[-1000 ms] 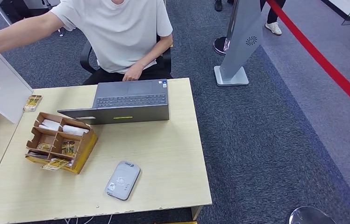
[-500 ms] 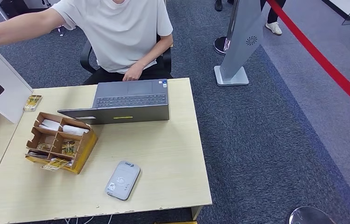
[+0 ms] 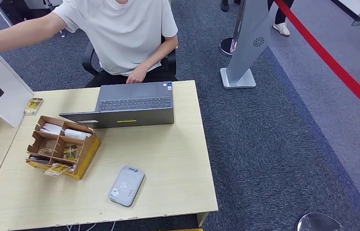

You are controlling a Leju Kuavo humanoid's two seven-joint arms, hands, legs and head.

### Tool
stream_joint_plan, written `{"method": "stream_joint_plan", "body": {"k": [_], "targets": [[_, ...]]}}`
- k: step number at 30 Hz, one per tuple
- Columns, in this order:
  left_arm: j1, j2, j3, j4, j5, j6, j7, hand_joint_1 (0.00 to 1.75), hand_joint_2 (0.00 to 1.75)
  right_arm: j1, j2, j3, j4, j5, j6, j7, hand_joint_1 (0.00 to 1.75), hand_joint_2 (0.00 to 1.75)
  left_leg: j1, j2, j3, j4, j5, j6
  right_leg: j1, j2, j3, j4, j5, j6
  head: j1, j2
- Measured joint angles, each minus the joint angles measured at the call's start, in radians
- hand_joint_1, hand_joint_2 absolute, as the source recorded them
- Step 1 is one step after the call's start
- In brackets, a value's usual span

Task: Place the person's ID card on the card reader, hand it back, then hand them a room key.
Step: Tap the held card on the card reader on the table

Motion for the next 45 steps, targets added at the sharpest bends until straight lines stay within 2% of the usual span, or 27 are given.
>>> {"method": "stream_joint_plan", "body": {"k": [9, 27, 31, 37, 45], "targets": [[0.000, -0.001, 0.000, 0.003, 0.000, 0.000, -0.028, 1.75, 1.75, 0.000, 0.000, 0.000, 0.000, 0.000, 0.000, 0.000, 0.00, 1.75, 0.000, 0.000, 0.000, 0.000, 0.000, 0.000, 0.000, 0.000, 0.000, 0.000, 0.000, 0.000, 0.000, 0.000], [0.011, -0.011, 0.000, 0.014, 0.011, 0.000, -0.018, 1.75, 1.75, 0.001, 0.000, -0.002, 0.000, -0.006, -0.002, 0.000, 0.00, 1.75, 0.000, 0.000, 0.000, 0.000, 0.000, 0.000, 0.000, 0.000, 0.000, 0.000, 0.000, 0.000, 0.000, 0.000], [0.069, -0.037, -0.003, -0.020, 0.043, -0.025, -0.006, 1.75, 1.75, 0.006, 0.000, -0.005, 0.000, -0.020, -0.003, -0.001, 0.00, 1.75, -0.001, 0.000, 0.000, 0.000, 0.000, 0.000, 0.000, 0.000, -0.001, 0.000, 0.000, 0.000, 0.000, 0.000], [0.234, -0.110, -0.089, -0.256, 0.003, -0.150, 0.107, 1.75, 1.75, 0.010, 0.000, -0.022, 0.000, -0.043, -0.003, -0.003, 0.00, 1.75, -0.002, 0.000, -0.002, 0.000, 0.000, 0.000, -0.003, 0.000, -0.001, -0.001, 0.000, 0.000, 0.002, 0.000], [0.337, -0.152, -0.183, -0.478, -0.021, -0.236, 0.149, 1.75, 1.75, 0.015, 0.000, -0.039, 0.000, -0.065, -0.012, -0.003, 0.00, 1.75, -0.003, 0.000, -0.002, 0.000, -0.001, 0.001, -0.003, 0.000, -0.002, -0.001, 0.000, 0.000, 0.001, 0.000]]}}
